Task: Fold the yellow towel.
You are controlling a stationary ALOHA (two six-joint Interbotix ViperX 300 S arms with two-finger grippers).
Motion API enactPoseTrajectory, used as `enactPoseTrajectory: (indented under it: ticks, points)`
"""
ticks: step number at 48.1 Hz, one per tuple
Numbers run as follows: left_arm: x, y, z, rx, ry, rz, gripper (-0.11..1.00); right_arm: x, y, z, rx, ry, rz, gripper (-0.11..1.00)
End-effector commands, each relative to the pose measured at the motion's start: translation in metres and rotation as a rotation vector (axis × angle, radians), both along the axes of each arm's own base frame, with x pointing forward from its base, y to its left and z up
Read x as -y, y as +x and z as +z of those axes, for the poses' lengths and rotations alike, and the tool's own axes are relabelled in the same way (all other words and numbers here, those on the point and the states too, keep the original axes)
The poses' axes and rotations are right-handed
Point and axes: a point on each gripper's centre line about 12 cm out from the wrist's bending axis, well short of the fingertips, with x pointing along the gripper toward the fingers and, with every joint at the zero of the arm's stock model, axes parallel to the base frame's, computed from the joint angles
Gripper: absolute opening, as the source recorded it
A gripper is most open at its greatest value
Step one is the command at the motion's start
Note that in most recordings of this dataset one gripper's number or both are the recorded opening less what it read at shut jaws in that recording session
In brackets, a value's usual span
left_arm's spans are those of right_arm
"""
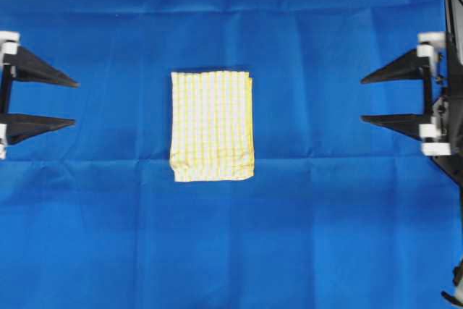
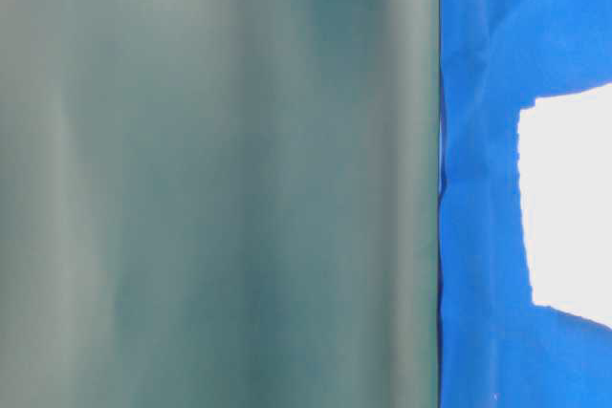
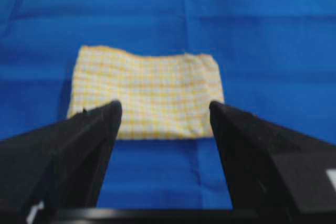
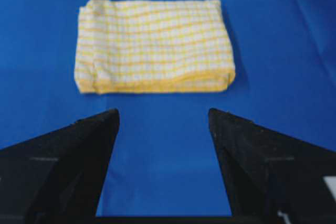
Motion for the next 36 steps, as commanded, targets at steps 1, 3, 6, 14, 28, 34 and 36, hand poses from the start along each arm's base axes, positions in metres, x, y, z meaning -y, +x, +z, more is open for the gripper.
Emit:
enactPoseTrajectory:
  ticks: [1, 3, 6, 14, 28, 34, 36]
  points:
    - [-0.001, -0.009, -0.001, 0.043, 0.004, 0.003, 0.62, 0.000, -0.006, -0.002, 0.036, 0.008, -0.001, 0.70]
    - [-0.001, -0.013, -0.004, 0.049, 0.003, 0.003, 0.62, 0.000, -0.008, -0.005, 0.044, 0.011, 0.001, 0.70]
    - [-0.001, -0.019, -0.010, 0.052, 0.003, 0.003, 0.62, -0.001, -0.010, -0.010, 0.041, 0.013, 0.002, 0.70]
    - [-0.001, -0.026, -0.023, 0.043, 0.003, 0.003, 0.62, 0.000, -0.010, -0.015, 0.022, 0.015, -0.003, 0.69]
    - [-0.001, -0.026, -0.027, 0.028, 0.001, 0.003, 0.62, 0.000, -0.009, -0.018, 0.013, 0.023, -0.006, 0.69]
    - [-0.001, -0.027, -0.026, 0.031, 0.003, 0.003, 0.62, 0.000, -0.009, -0.018, 0.010, 0.023, -0.006, 0.69]
    - [-0.001, -0.026, -0.026, 0.029, 0.003, 0.003, 0.62, 0.000, -0.009, -0.018, 0.010, 0.022, -0.007, 0.69]
